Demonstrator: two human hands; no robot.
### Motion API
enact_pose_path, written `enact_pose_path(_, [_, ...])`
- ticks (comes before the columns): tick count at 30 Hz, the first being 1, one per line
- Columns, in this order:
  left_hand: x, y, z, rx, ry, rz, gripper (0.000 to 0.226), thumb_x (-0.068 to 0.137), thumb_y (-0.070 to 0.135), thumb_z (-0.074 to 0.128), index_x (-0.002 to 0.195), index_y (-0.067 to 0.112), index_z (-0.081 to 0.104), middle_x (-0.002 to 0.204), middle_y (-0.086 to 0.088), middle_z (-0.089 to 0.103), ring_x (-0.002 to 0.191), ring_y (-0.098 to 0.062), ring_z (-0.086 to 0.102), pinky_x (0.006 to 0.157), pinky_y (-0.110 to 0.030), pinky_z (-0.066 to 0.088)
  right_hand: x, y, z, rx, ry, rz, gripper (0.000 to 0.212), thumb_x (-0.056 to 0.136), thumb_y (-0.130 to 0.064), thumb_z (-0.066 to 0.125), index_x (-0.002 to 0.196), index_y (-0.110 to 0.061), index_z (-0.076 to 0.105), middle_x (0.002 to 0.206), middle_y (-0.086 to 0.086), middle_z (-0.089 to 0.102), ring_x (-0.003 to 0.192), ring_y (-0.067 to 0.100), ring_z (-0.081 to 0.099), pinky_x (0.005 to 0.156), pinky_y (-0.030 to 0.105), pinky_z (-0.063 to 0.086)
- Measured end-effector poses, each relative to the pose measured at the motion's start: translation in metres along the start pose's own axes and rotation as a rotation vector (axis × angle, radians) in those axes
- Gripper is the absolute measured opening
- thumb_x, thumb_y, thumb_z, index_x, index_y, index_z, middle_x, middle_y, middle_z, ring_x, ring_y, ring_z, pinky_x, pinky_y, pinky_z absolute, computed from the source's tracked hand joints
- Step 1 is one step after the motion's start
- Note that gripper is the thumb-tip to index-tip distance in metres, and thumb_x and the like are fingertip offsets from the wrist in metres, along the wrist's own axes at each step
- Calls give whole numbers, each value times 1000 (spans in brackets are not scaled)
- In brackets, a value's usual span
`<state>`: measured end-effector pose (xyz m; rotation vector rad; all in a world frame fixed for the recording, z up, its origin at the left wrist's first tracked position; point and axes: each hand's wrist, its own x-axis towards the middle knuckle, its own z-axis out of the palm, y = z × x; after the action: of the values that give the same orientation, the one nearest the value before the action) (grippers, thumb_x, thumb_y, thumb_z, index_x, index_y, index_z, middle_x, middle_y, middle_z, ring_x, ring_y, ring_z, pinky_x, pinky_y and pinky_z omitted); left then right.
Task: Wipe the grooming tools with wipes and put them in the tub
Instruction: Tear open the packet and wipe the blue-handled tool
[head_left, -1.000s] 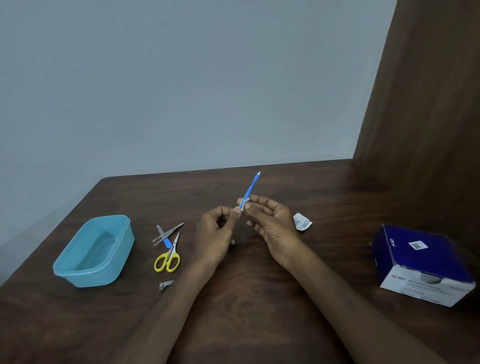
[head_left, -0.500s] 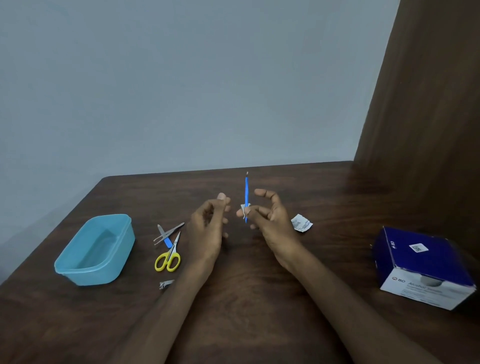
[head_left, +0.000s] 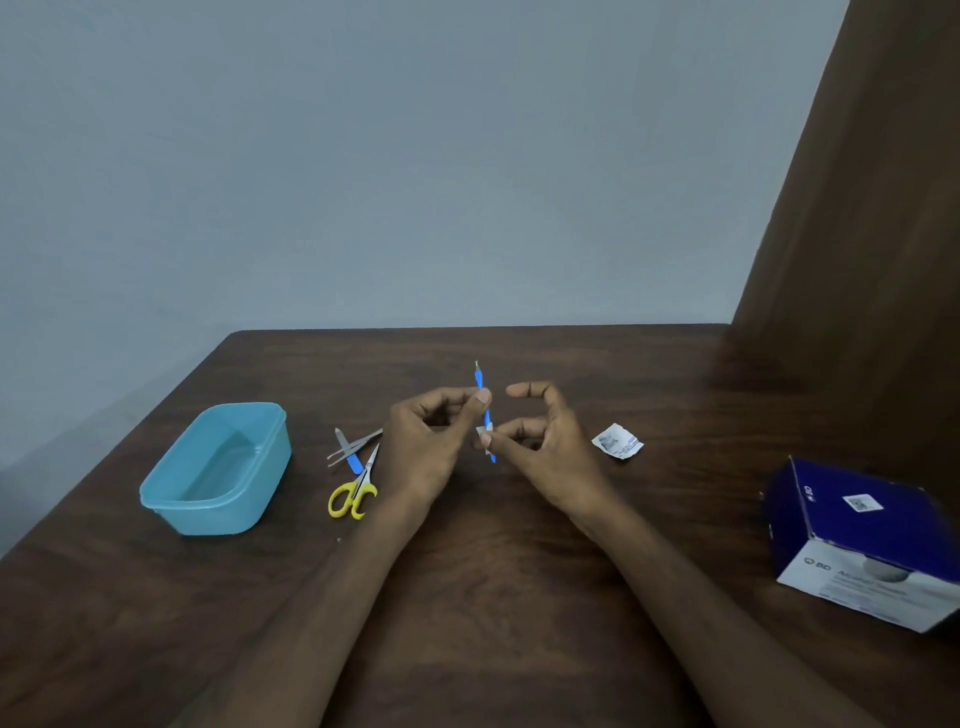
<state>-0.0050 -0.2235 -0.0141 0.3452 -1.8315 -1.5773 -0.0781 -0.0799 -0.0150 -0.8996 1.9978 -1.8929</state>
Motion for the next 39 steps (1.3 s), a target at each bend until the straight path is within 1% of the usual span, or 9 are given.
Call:
enact_pose_path(7, [7, 0, 4, -166, 184, -78, 16, 89, 28, 87, 84, 13, 82, 68, 9, 68, 63, -1, 55, 63, -16, 47, 5, 7, 1, -75, 1, 32, 55, 80, -17, 93, 121, -23, 55, 82, 3, 82, 80, 17, 76, 81, 32, 57])
enact_pose_path(12, [9, -2, 3, -163, 192, -149, 17, 91, 34, 84, 91, 16, 83, 73, 12, 75, 65, 7, 62, 67, -22, 46, 5, 8, 1, -85, 58, 16, 48, 80, -15, 92, 114, -21, 60, 78, 0, 81, 77, 10, 77, 76, 19, 56])
enact_pose_path(20, [3, -2, 2, -30, -25, -93, 13, 100, 36, 75, 105, 28, 84, 102, 8, 83, 104, -11, 78, 103, -45, 58, 8, 3, -2, -12, 94, 49, 43, 84, -16, 89, 115, -19, 60, 82, 0, 82, 81, 12, 77, 82, 30, 55])
enact_pose_path(26, [4, 2, 2, -79, 30, -65, 11, 101, 24, 73, 105, 21, 83, 104, 11, 83, 106, -4, 76, 101, -35, 57, 9, 6, -4, -96, 41, 76, 47, 81, -21, 92, 116, -25, 61, 83, -2, 82, 83, 13, 77, 87, 39, 57])
enact_pose_path(29, [5, -1, 2, -68, 67, -60, 11, 96, 31, 79, 99, 22, 84, 96, 9, 83, 95, -5, 76, 90, -31, 56, 8, 5, -4, -103, 58, 60, 45, 81, -19, 92, 115, -25, 62, 81, -3, 82, 79, 9, 76, 80, 29, 57])
enact_pose_path(32, [5, -6, 1, -32, 84, -47, 24, 88, 45, 85, 87, 22, 81, 78, 8, 76, 74, -6, 65, 77, -36, 52, 8, 3, -3, -68, 97, 31, 44, 82, -11, 90, 115, -19, 62, 79, -2, 82, 67, 1, 68, 69, 15, 51])
enact_pose_path(34, [5, -5, 1, -10, 62, -58, 30, 85, 52, 85, 85, 22, 80, 74, 8, 73, 71, -8, 64, 76, -39, 53, 8, 2, -2, -70, 113, 6, 44, 82, -9, 90, 113, -19, 62, 78, -2, 82, 66, 1, 68, 68, 13, 51])
enact_pose_path(37, [2, -3, 2, 54, -30, -50, 21, 89, 49, 82, 91, 27, 82, 84, 3, 81, 86, -19, 77, 88, -49, 59, 8, 2, -1, -58, 129, -14, 42, 83, -14, 90, 114, -21, 63, 78, 0, 81, 69, 8, 71, 70, 20, 54])
enact_pose_path(39, [1, -1, 2, 59, -81, -33, 13, 96, 39, 79, 102, 29, 84, 94, 5, 83, 98, -14, 79, 95, -47, 60, 8, 1, -2, -30, 132, 11, 41, 84, -17, 89, 116, -21, 63, 80, 0, 82, 71, 10, 73, 72, 23, 54])
